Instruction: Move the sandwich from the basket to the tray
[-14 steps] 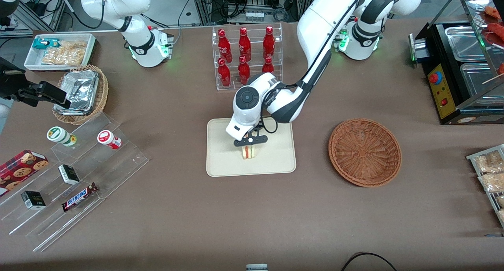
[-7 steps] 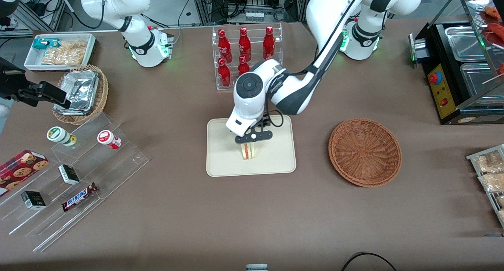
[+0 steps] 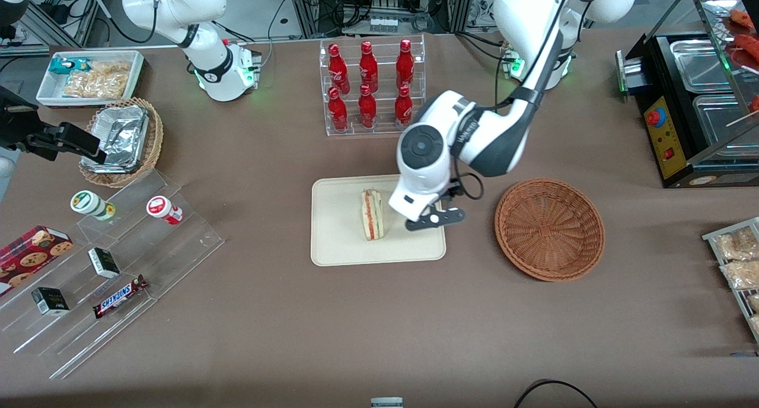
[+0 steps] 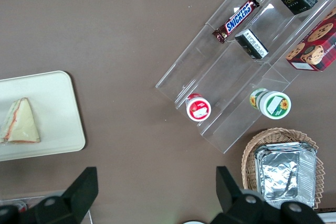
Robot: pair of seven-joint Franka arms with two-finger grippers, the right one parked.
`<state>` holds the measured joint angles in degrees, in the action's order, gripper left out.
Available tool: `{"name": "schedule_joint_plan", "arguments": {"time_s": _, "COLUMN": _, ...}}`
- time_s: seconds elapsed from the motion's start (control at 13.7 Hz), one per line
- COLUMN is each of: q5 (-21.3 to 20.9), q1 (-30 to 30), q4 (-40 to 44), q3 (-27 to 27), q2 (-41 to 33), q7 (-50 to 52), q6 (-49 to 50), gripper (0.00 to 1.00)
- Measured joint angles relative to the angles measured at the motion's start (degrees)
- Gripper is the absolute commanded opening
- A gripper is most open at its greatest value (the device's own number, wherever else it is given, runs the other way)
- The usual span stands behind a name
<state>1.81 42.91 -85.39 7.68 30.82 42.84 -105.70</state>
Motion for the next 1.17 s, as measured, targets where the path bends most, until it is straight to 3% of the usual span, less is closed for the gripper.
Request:
{"name": "schedule_joint_plan", "arguments": {"time_s": 0.29, "q5": 3.29, "q1": -0.11, "q4": -4.37, "q3": 5.32, "q2": -3.13, "q7": -7.80, "q6": 0.01, "gripper": 1.00}}
{"name": "schedule_joint_plan", "arguments": {"time_s": 0.73, "q5": 3.38, "q1": -1.12, "q4": -8.71, "q3": 9.58, "q2": -9.91, "q7": -10.74, "q6": 2.27, "gripper": 1.00}}
{"name": "schedule_joint_plan", "arguments": {"time_s": 0.88, "q5": 1.11, "q1": -7.58, "q4": -8.75, "q3": 4.41, "q2": -12.15, "q7": -11.18, "q6": 4.45, "gripper": 1.00}}
{"name": "schedule_joint_plan", "arguments": {"time_s": 1.02, "q5": -2.95, "q1": -16.17, "q4": -8.78, "q3": -3.72, "q2": -14.87, "q7": -11.94, "q6": 7.19, "gripper": 1.00}}
{"name": "schedule_joint_plan", "arguments": {"time_s": 1.17, "q5": -4.23, "q1": -24.22, "q4": -8.81, "q3": -11.03, "q2": -17.52, "q7": -14.62, "q6": 9.85, "gripper": 1.00}}
